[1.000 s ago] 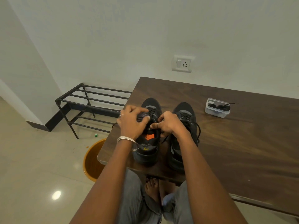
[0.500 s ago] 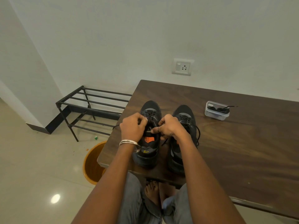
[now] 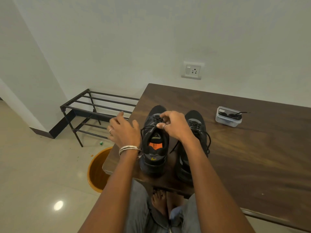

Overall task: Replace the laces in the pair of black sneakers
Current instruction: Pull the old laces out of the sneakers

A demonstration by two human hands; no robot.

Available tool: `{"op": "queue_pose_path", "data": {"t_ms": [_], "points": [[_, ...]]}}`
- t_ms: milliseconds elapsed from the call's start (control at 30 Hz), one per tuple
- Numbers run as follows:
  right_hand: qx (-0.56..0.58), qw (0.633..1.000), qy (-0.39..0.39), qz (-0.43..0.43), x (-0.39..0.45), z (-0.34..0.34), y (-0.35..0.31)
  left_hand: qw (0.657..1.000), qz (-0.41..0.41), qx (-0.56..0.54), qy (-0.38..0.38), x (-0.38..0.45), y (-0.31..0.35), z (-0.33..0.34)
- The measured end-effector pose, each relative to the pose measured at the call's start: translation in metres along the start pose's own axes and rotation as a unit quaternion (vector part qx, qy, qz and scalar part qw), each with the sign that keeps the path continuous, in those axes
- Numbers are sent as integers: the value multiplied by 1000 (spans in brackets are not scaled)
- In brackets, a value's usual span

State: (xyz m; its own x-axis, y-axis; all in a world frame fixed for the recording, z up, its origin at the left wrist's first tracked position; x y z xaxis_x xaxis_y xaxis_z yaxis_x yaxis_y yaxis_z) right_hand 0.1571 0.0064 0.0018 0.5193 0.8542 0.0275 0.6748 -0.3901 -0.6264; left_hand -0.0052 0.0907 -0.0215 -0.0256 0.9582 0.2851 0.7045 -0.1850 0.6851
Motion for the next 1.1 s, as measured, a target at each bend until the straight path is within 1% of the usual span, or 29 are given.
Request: {"op": "queue_pose_path", "data": {"t_ms": [33,67,100,167,200,233,300,367,433,600,667,733,767,833,867,900,933,967,1000,1033,1067,1100], "points": [[-15,999,12,-27,1,1,-5,998,43,-49,3,-1,7,-1],[-41,998,14,-51,1,3,-9,992,88,-90,-29,-3,14,4],[-73,995,5,-69,1,8,-12,984,125,-95,-84,-7,20,11],[-146,985,-21,-92,2,20,-14,966,169,-39,-191,-18,23,28],[-177,979,-30,-96,2,25,-14,960,176,-5,-218,-21,22,34],[-198,975,-28,-98,2,27,-14,958,176,21,-227,-21,21,38],[-212,972,-14,-97,1,27,-14,961,160,49,-218,-21,18,39],[-215,972,13,-97,0,28,-16,964,142,68,-213,-20,15,39],[-220,970,46,-97,-2,29,-19,964,145,85,-208,-21,16,40],[-227,965,95,-92,-3,27,-26,968,144,75,-189,-21,17,37],[-165,979,113,-43,-1,20,-18,969,140,69,-189,-21,17,36],[-53,987,140,51,3,12,0,969,138,62,-194,-21,16,37],[19,982,151,108,4,11,12,969,134,59,-198,-21,15,38],[174,953,150,196,2,12,28,969,127,60,-203,-22,13,39],[234,937,139,219,0,13,30,969,124,59,-206,-22,12,40],[266,930,125,222,0,13,29,969,120,56,-211,-22,11,40],[272,935,100,204,1,11,25,968,117,52,-216,-22,11,41],[248,952,75,164,4,9,21,967,115,48,-221,-22,10,42],[193,974,47,111,5,7,13,967,115,47,-223,-22,11,43],[112,992,20,60,7,9,5,966,116,48,-224,-22,10,43],[14,1000,3,21,7,12,-2,966,117,51,-224,-22,10,43],[-79,997,-6,-2,8,17,-6,966,117,53,-224,-22,10,43]]}}
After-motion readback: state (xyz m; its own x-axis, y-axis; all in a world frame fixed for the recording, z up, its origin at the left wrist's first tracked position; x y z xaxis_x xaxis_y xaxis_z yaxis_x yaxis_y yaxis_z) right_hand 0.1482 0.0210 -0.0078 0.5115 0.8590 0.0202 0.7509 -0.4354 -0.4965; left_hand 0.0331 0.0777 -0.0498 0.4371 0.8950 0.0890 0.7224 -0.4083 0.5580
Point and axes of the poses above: each hand's wrist, its own x-axis towards the middle knuckle, its own z-axis out of the palm, y = z × x, the point moved 6 cm from there along x, towards the middle knuckle, and after that the axes turned 2 degrees about y, right-handed, at the moved point
